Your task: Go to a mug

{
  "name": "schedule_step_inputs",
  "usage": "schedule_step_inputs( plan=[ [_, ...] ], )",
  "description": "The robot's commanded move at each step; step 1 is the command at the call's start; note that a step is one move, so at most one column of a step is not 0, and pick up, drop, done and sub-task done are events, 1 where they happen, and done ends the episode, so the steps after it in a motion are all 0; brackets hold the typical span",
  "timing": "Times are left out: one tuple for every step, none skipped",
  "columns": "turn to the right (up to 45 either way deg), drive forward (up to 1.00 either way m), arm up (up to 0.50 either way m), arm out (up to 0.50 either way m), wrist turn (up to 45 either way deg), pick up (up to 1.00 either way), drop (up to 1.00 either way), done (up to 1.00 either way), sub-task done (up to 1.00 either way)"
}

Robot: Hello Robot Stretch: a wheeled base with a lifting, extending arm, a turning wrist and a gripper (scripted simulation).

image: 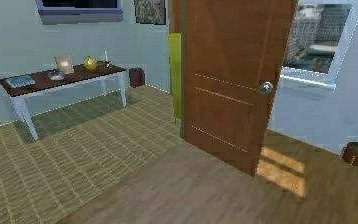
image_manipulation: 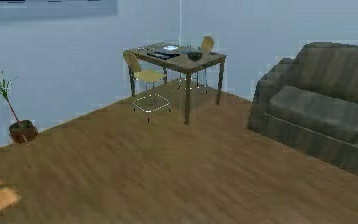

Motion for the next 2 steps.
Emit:
schedule_step_inputs(
  plan=[
    [0.0,0.35,0.00,0.00,0.0,0.00,0.00,0.00,0.00],
    [-45.0,0.00,0.00,0.00,0.0,0.00,0.00,0.00,0.00]
  ],
)
